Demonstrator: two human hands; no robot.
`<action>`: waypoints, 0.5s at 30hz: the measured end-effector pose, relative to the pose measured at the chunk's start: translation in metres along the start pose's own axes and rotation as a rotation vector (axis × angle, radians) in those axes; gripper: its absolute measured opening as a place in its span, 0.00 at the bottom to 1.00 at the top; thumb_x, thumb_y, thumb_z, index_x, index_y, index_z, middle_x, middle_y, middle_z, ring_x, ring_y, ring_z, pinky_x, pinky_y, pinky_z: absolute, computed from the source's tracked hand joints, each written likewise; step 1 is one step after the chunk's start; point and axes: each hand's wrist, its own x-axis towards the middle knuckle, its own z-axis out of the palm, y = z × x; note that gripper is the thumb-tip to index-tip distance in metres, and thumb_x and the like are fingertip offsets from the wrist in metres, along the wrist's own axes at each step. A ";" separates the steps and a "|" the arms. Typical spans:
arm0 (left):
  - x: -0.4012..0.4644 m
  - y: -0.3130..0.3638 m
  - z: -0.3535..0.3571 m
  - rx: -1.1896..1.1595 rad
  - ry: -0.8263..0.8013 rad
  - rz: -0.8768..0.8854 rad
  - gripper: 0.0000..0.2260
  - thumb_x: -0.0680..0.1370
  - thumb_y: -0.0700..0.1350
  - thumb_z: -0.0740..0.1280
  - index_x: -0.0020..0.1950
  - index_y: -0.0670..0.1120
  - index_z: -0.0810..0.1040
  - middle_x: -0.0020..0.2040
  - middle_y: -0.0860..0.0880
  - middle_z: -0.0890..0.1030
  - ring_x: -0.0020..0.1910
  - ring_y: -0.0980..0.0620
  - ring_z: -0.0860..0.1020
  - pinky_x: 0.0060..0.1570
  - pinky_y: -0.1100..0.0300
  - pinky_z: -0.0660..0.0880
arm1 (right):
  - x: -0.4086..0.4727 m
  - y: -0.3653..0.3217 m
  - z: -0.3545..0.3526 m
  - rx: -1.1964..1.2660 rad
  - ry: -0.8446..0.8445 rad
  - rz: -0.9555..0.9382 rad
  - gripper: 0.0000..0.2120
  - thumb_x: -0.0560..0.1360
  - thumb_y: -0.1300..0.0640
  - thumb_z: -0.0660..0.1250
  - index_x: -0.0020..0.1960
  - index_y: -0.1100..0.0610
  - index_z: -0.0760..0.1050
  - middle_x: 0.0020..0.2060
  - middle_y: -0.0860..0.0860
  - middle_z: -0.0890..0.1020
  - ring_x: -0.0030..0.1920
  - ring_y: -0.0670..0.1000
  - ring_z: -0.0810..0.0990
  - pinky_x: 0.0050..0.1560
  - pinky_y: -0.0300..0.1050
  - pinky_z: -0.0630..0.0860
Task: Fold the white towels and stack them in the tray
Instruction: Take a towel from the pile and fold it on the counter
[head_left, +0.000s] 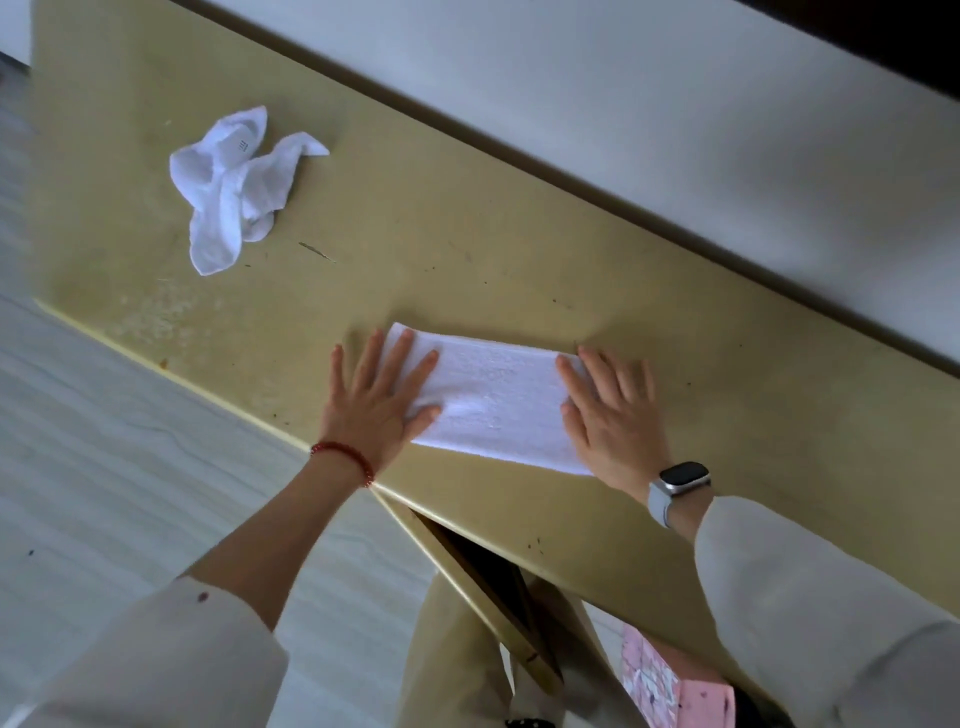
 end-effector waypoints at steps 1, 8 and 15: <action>0.003 -0.011 -0.003 0.008 -0.031 -0.009 0.29 0.78 0.64 0.36 0.75 0.55 0.53 0.72 0.45 0.66 0.70 0.38 0.63 0.60 0.30 0.60 | -0.006 -0.005 -0.003 -0.005 0.001 -0.007 0.22 0.77 0.49 0.52 0.68 0.54 0.67 0.63 0.54 0.71 0.60 0.57 0.70 0.59 0.59 0.66; 0.008 -0.042 -0.028 -0.109 -0.058 -0.300 0.32 0.76 0.65 0.49 0.76 0.53 0.48 0.77 0.46 0.46 0.76 0.44 0.44 0.69 0.38 0.43 | -0.029 -0.026 -0.026 0.159 0.071 -0.162 0.14 0.73 0.51 0.56 0.49 0.54 0.78 0.48 0.52 0.78 0.46 0.52 0.72 0.49 0.48 0.64; -0.009 -0.019 -0.030 -0.504 0.223 -0.656 0.17 0.75 0.46 0.66 0.62 0.42 0.74 0.62 0.40 0.71 0.62 0.40 0.67 0.59 0.48 0.63 | 0.063 -0.065 -0.030 0.400 -0.055 -0.138 0.13 0.74 0.59 0.55 0.54 0.61 0.75 0.48 0.57 0.79 0.46 0.61 0.78 0.43 0.55 0.75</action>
